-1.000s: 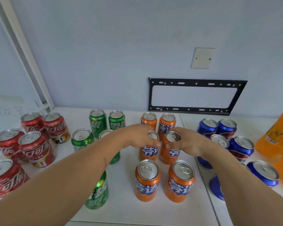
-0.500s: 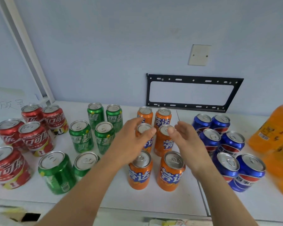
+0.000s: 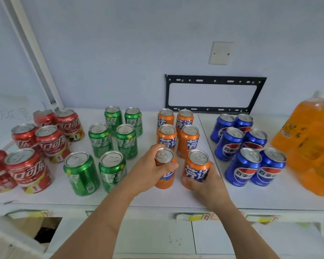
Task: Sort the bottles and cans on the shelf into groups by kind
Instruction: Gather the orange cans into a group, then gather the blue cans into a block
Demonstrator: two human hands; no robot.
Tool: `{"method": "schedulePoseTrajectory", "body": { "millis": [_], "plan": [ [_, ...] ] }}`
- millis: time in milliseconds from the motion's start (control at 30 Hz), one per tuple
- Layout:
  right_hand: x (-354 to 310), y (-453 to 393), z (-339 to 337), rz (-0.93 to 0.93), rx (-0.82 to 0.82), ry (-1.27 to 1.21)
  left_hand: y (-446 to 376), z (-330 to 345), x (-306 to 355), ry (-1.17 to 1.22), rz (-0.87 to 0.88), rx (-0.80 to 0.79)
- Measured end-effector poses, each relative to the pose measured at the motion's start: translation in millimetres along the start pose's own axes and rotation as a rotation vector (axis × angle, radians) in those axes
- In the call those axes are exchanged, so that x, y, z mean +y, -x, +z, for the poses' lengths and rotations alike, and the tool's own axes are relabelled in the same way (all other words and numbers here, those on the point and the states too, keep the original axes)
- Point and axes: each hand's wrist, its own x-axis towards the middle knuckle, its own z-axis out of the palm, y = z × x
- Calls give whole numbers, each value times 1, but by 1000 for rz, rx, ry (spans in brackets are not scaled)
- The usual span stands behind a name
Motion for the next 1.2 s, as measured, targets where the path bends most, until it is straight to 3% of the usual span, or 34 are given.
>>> {"method": "schedulePoseTrajectory", "body": {
  "millis": [367, 533, 700, 967, 1200],
  "plan": [
    [-17, 13, -14, 94, -111, 122, 17, -9, 29, -57, -26, -125],
    [-42, 13, -52, 3, -111, 161, 3, -1, 64, -386, 186, 64],
    [-68, -10, -105, -119, 6, 106, -41, 25, 102, -606, 285, 27],
    [-50, -108, -187, -186, 208, 415, -130, 84, 145, -576, 210, -17],
    [-30, -190, -226, -66, 51, 520, -200, 133, 154, -425, 21, 2]
  ]
}}
